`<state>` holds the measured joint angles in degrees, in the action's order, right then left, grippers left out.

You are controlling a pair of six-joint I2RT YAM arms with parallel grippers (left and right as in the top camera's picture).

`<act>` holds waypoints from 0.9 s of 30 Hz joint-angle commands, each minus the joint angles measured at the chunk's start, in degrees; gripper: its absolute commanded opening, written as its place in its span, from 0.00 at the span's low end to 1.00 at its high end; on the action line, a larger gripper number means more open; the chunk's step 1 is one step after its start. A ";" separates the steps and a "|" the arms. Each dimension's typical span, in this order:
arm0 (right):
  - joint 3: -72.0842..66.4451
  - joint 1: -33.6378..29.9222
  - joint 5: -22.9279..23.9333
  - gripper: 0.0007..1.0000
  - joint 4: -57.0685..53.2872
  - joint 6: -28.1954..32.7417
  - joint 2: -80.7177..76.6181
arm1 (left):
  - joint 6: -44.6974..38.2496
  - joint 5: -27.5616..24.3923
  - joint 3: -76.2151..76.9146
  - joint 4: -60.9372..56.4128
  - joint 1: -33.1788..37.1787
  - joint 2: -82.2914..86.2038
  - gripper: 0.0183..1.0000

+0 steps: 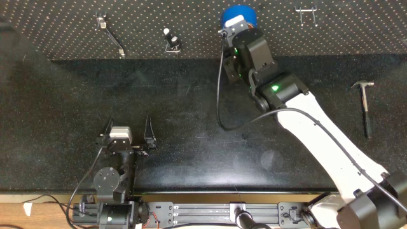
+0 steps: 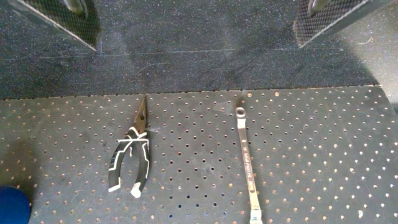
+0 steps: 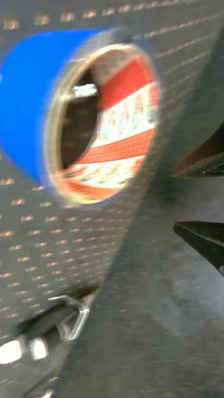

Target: Place Tools Onto Pegboard

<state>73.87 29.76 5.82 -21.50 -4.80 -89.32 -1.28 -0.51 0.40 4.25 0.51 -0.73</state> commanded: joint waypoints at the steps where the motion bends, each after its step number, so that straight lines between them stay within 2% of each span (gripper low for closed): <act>1: 0.63 0.15 0.42 0.27 -13.60 0.15 6.84 | -0.52 -1.05 -0.09 0.46 0.28 0.55 1.00; 4: 0.63 -0.94 6.91 0.27 -25.64 -4.24 9.60 | -0.52 -1.05 -0.09 0.44 0.28 0.55 1.00; 5: 0.63 -1.81 9.40 0.29 -30.69 -6.34 10.27 | -0.52 -1.05 -0.09 0.44 0.28 0.55 1.00; 6: 0.63 -3.93 11.82 0.37 -38.36 -9.38 10.78 | -0.52 -1.05 -0.09 0.44 0.28 0.55 1.00; 10: 0.20 -12.28 11.93 0.46 -50.80 -12.37 10.67 | -0.52 -1.05 -0.09 0.44 0.28 0.55 1.00; 11: 0.07 -14.36 11.93 0.54 -52.39 -12.37 10.67 | -0.52 -1.05 -0.09 0.44 0.28 0.55 1.00; 13: -0.33 -19.41 11.93 0.63 -54.77 -12.33 10.67 | -0.52 -1.05 -0.09 0.46 0.28 0.55 1.00; 15: -0.83 -25.88 11.91 0.82 -56.04 -12.28 10.67 | -0.52 -1.05 -0.09 0.44 0.28 0.55 1.00; 17: -1.36 -33.00 11.28 0.93 -55.89 -10.40 10.67 | -0.52 -1.05 -0.09 0.44 0.28 0.55 1.00; 19: -1.44 -38.49 10.75 0.93 -55.30 -8.04 10.67 | -0.52 -1.05 -0.09 0.44 0.28 0.55 1.00; 22: -1.44 -46.66 3.50 0.95 -50.86 3.43 10.62 | -0.52 -1.05 -0.09 0.46 0.28 0.55 1.00; 23: -1.44 -49.11 1.31 0.98 -49.20 6.05 10.58 | -0.52 -1.05 -0.09 0.46 0.28 0.55 1.00; 27: -1.44 -56.94 -3.26 1.00 -46.18 14.36 9.11 | -0.52 -1.05 -0.09 0.46 0.28 0.55 1.00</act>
<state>72.69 -22.98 8.27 -68.71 -0.54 -79.29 -1.28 -0.51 0.40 4.25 0.51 -0.73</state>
